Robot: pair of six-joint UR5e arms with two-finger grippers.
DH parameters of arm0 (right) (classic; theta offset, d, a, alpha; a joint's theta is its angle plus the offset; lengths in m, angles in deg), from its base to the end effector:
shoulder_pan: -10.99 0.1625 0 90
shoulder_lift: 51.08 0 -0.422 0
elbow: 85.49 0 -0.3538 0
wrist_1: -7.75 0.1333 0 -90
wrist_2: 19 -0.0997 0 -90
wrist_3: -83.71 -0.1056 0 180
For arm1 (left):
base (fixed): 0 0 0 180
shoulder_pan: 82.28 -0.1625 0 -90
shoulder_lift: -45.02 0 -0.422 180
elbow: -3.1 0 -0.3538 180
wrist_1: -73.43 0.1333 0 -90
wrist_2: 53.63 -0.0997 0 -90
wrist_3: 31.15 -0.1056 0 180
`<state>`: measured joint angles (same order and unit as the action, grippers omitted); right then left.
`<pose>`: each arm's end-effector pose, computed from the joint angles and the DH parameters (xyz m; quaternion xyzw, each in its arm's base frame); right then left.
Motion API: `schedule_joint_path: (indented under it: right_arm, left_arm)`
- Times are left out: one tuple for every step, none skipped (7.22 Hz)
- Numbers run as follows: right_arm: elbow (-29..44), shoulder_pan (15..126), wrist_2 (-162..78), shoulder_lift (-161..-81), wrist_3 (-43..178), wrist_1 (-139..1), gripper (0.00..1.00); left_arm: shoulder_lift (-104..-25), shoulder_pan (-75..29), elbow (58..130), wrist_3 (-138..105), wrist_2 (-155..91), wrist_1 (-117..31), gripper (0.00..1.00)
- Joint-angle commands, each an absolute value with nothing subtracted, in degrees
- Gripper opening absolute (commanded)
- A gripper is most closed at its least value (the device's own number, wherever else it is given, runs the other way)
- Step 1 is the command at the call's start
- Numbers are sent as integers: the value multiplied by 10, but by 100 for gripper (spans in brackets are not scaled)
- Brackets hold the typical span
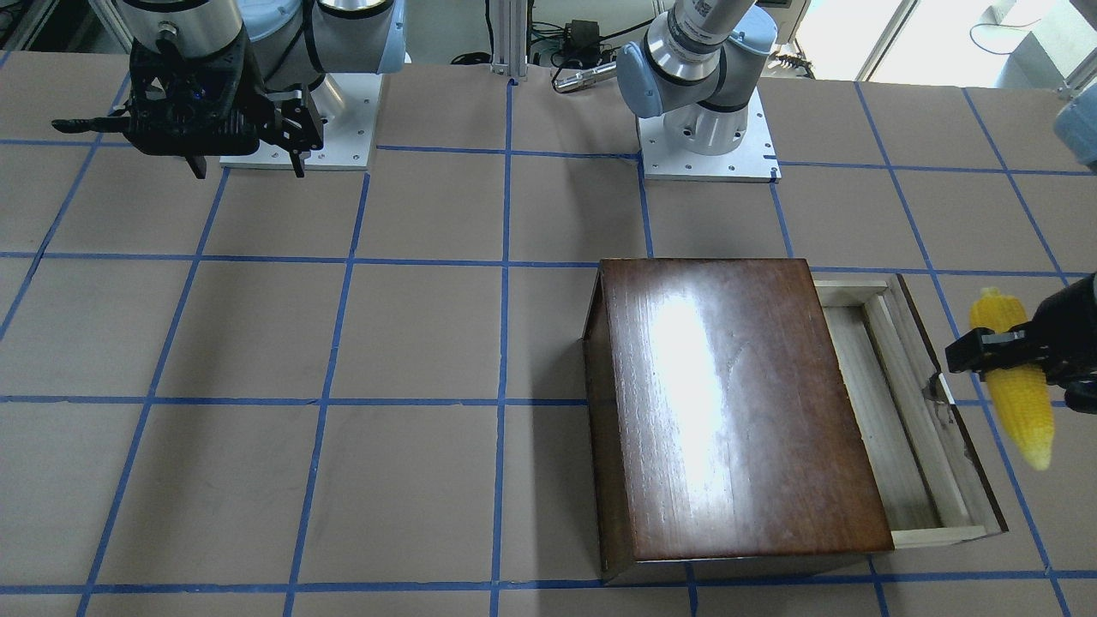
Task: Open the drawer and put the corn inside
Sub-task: 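Lift the corn with the left gripper and carry it over the drawer, then lower the corn into the open drawer and open the left gripper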
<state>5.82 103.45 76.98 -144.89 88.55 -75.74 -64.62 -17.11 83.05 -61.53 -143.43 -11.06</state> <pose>0.1401 -0.4119 0.4873 0.0654 -0.9959 -0.0360 0.0514 0.1233 -0.5849 0.3886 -0.0483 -0.9982 -0.0307 0.0180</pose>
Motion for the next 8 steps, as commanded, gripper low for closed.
schedule_joint_path:
  right_arm:
    - [58,1034,770,-1449,885,-757,100]
    - [58,1034,770,-1449,885,-757,100]
    - [58,1034,770,-1449,885,-757,100]
    - [58,1034,770,-1449,885,-757,100]
    - [58,1034,771,-1449,885,-757,100]
    - [58,1034,771,-1449,885,-757,100]
    - [58,1034,771,-1449,885,-757,100]
    - [58,1034,771,-1449,885,-757,100]
  left_arm:
    - [-634,-120,860,-522,-1435,-104,0]
    - [-634,-115,861,-517,-1435,-100,0]
    - [-635,-116,861,-518,-1435,-100,0]
    - [-637,-117,861,-522,-1436,-100,0]
    - [-638,-117,861,-520,-1435,-100,78]
    - [-638,-117,861,-519,-1435,-100,100]
    - [-638,-117,861,-520,-1435,-100,100]
    - [-637,-117,861,-520,-1435,-100,100]
